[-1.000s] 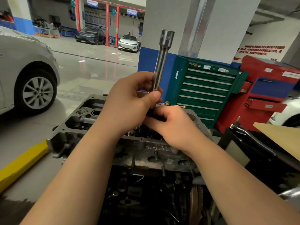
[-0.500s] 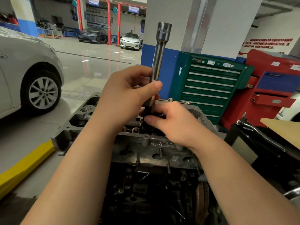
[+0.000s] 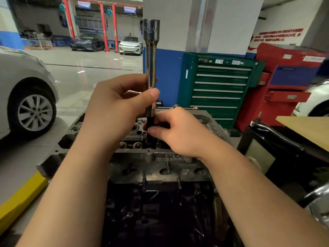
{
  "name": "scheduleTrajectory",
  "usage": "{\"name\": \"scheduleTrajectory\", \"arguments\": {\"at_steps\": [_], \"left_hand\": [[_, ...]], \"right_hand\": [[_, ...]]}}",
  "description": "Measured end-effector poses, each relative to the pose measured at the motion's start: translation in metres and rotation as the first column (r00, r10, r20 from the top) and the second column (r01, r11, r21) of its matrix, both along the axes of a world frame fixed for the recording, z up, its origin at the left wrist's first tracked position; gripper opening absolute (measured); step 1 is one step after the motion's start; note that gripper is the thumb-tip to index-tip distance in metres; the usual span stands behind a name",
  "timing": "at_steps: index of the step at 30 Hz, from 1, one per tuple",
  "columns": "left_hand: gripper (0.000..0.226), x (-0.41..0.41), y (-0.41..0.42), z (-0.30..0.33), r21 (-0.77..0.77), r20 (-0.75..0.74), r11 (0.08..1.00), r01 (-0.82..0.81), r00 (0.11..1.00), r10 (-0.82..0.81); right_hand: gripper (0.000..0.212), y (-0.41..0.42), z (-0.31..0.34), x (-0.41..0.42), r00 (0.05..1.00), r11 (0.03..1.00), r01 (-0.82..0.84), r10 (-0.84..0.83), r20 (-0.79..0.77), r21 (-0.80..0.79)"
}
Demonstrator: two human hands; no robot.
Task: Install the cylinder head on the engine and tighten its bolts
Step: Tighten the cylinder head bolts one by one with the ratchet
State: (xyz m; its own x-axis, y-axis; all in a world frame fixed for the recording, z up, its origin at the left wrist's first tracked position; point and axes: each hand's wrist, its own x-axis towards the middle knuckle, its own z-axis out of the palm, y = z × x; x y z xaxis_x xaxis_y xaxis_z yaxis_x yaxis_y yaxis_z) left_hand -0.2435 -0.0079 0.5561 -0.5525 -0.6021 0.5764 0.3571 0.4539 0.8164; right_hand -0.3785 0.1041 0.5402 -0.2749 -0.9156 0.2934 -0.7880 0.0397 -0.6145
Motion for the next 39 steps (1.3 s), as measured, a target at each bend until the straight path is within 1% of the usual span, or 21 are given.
{"name": "scheduleTrajectory", "arguments": {"at_steps": [3,9,15,20,22,24,26,28,30,33,34,37,39], "left_hand": [[0.021,-0.0026,0.0013,-0.0005,-0.033,0.009,0.999,0.006,1.0,-0.006],[0.021,-0.0043,0.0032,-0.0002,-0.032,0.008,0.999,-0.006,1.0,0.007],[0.022,-0.0042,0.0028,0.0005,-0.025,-0.008,0.999,-0.043,0.999,0.043],[0.034,-0.0034,0.0029,-0.0001,0.059,-0.046,0.998,-0.031,0.998,0.034],[0.033,-0.0042,0.0031,-0.0007,0.07,-0.047,0.997,-0.027,0.998,0.03],[0.024,-0.0046,0.0015,-0.0011,0.064,-0.046,0.998,-0.002,0.999,0.005],[0.019,-0.0042,0.0002,-0.0016,0.038,-0.03,0.999,0.027,0.999,-0.026],[0.021,-0.0043,0.0014,-0.0013,0.017,-0.012,0.999,0.037,0.999,-0.037],[0.024,-0.005,0.0036,-0.0001,0.004,-0.016,1.0,0.024,1.0,-0.024],[0.032,-0.0057,0.0051,0.002,0.011,-0.063,1.0,-0.015,0.998,0.016],[0.032,-0.0059,0.0053,0.0023,0.003,-0.072,1.0,-0.031,0.997,0.031],[0.028,-0.0078,0.0067,0.0015,-0.048,-0.058,0.997,-0.054,0.997,0.051],[0.025,-0.0099,0.0076,0.0005,-0.076,-0.042,0.995,-0.071,0.997,0.068]], "right_hand": [[0.011,0.0029,-0.0026,0.0007,1.0,1.0,0.022,-0.022,0.017,-0.014],[0.01,0.0027,-0.0041,-0.0013,0.999,1.0,0.022,-0.022,0.035,-0.018],[0.014,0.001,-0.0046,-0.0008,0.999,0.999,0.028,-0.027,0.021,-0.04],[0.024,0.0009,-0.0056,0.0006,0.998,0.999,0.05,-0.05,-0.029,-0.016],[0.018,0.0006,-0.0061,-0.0001,0.998,0.998,0.05,-0.05,-0.028,-0.031],[0.002,0.0011,-0.0059,-0.0003,0.999,0.998,0.029,-0.028,0.023,-0.047],[0.014,0.0028,-0.0047,-0.0007,0.999,0.998,0.008,-0.006,0.042,-0.054],[0.02,0.0054,-0.0029,-0.0013,0.998,0.999,-0.002,0.006,0.062,-0.052],[0.02,0.0065,-0.0019,-0.0008,0.997,0.999,0.006,-0.003,0.079,-0.038],[0.011,0.0053,-0.0031,0.0003,0.996,0.998,0.042,-0.038,0.078,-0.046],[0.01,0.0047,-0.0035,0.001,0.995,0.997,0.058,-0.054,0.08,-0.051],[0.021,0.0027,-0.0054,0.0031,0.994,0.994,0.092,-0.088,0.067,-0.059],[0.02,0.0022,-0.0062,0.0031,0.995,0.995,0.07,-0.064,0.077,-0.069]]}}
